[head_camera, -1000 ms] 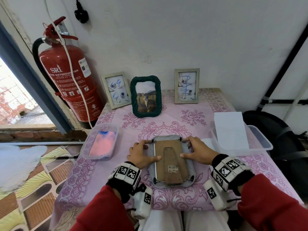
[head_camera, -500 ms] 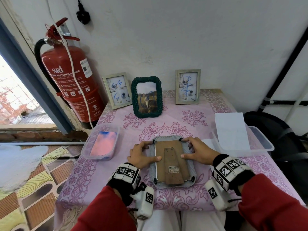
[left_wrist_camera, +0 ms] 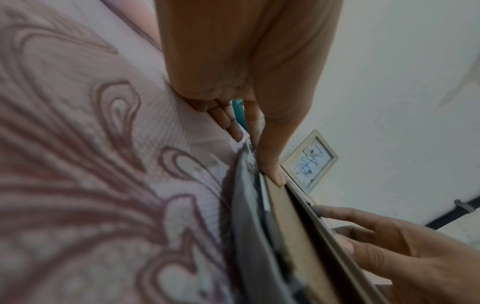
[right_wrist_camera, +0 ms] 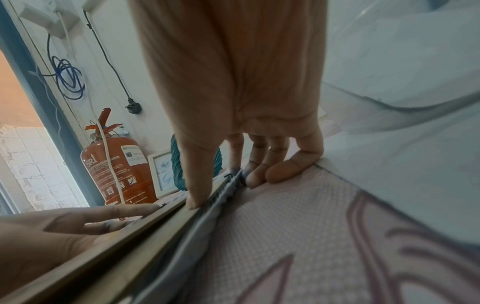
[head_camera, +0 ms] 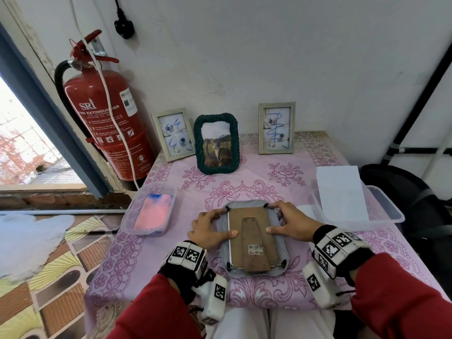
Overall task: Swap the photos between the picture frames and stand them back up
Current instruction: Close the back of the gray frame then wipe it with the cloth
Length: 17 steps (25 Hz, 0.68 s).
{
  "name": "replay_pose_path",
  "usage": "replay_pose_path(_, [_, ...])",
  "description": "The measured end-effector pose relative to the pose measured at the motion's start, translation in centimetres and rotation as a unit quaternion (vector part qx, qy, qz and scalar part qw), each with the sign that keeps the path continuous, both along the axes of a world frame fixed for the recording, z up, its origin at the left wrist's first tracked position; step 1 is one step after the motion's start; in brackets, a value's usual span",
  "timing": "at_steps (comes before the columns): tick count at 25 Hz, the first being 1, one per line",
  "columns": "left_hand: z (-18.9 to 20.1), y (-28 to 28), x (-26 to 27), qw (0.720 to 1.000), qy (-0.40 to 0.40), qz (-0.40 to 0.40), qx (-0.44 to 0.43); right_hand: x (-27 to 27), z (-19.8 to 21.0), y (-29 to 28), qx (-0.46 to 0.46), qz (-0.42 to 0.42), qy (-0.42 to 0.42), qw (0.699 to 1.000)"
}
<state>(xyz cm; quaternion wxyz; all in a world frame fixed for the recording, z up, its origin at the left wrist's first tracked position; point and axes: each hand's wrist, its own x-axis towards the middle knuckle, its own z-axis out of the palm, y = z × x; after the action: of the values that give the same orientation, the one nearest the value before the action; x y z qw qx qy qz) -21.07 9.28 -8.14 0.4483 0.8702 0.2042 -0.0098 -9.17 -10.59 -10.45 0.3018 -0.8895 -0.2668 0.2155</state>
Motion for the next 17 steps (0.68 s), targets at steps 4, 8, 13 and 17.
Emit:
replay_pose_path(4, [0.49,-0.19,-0.18,1.0,0.005,-0.004,0.002,0.25,0.03,-0.06,-0.008,0.006,0.0,1.0])
replay_pose_path(8, [0.79,-0.52,-0.27,1.0,-0.001,-0.004,-0.007,0.24,-0.01,-0.12,-0.002,0.011,-0.006,1.0])
replay_pose_path(13, [1.02,-0.4,-0.12,1.0,0.009,-0.007,0.002,0.73,0.49,-0.1,0.0,0.047,-0.007,0.999])
replay_pose_path(17, [0.08,0.35,0.2,1.0,0.019,-0.021,0.014,0.94,0.92,0.14,-0.016,0.059,0.003,0.998])
